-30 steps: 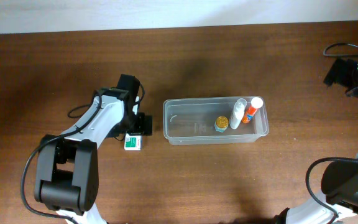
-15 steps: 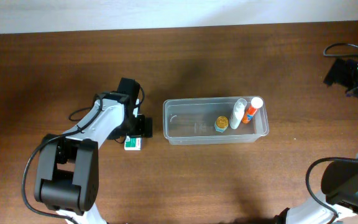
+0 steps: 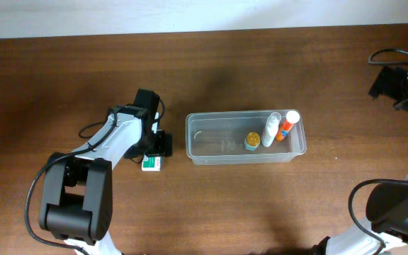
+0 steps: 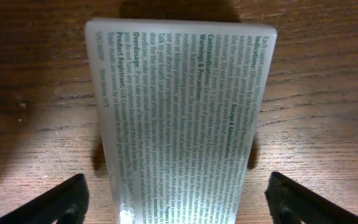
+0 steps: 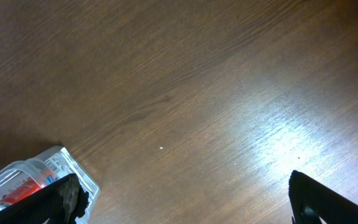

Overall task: Pack container
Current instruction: 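Lower left gripper around the medicine box and close on it, then lift the box and carry it into the container with left gripper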

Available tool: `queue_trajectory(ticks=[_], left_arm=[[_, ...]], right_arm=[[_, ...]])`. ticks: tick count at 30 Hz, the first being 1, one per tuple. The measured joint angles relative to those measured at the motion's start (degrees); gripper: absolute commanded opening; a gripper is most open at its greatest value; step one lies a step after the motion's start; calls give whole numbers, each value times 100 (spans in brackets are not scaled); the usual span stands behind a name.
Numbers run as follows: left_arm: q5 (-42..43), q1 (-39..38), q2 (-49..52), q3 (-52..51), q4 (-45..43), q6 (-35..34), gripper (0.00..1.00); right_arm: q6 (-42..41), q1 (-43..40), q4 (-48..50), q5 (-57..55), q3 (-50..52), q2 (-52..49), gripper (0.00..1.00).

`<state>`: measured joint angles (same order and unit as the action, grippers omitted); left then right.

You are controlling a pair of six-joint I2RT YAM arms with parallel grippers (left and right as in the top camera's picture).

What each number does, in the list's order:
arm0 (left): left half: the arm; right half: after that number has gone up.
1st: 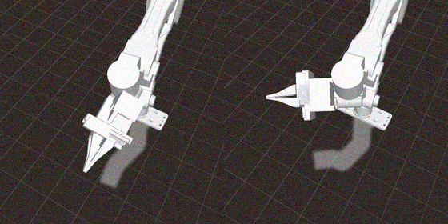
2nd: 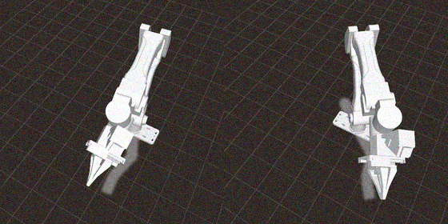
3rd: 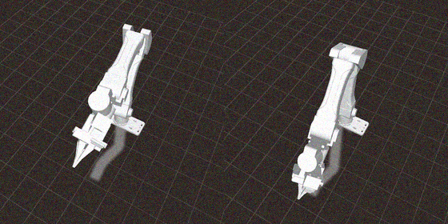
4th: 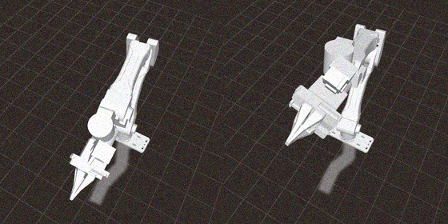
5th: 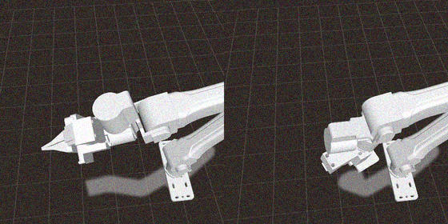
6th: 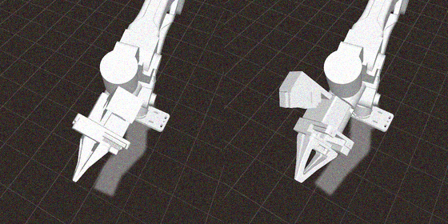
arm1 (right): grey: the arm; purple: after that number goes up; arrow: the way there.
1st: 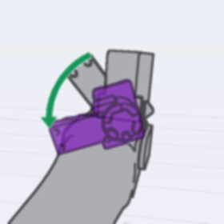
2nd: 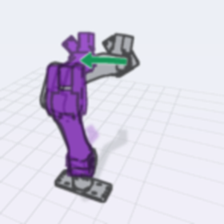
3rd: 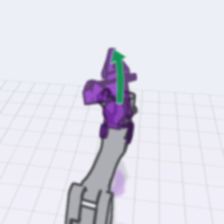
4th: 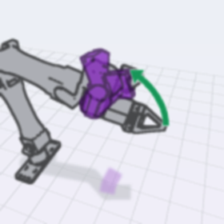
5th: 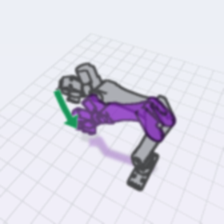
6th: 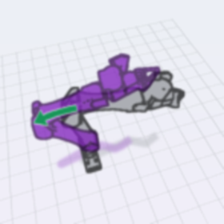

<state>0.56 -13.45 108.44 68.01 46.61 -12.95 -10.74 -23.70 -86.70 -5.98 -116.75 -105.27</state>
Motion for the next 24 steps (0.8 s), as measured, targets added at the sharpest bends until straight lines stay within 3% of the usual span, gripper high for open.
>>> queue_trajectory(ticks=[2, 8, 13, 17, 24], left_arm=[[-2, 0, 0, 0, 0, -11, 66], [-13, 0, 0, 0, 0, 0, 54], [-17, 0, 0, 0, 0, 7, 52], [-17, 0, 0, 0, -17, 4, 44], [-17, 0, 0, 0, -46, 7, 44]], right_arm=[[0, 0, 0, 2, 0, 0, 98], [0, 0, 0, 0, 0, 0, 98], [-2, 0, 0, 2, 0, 0, 98], [-2, 0, 0, 2, 0, -2, 98], [-2, 0, 0, 2, 0, 0, 98]])
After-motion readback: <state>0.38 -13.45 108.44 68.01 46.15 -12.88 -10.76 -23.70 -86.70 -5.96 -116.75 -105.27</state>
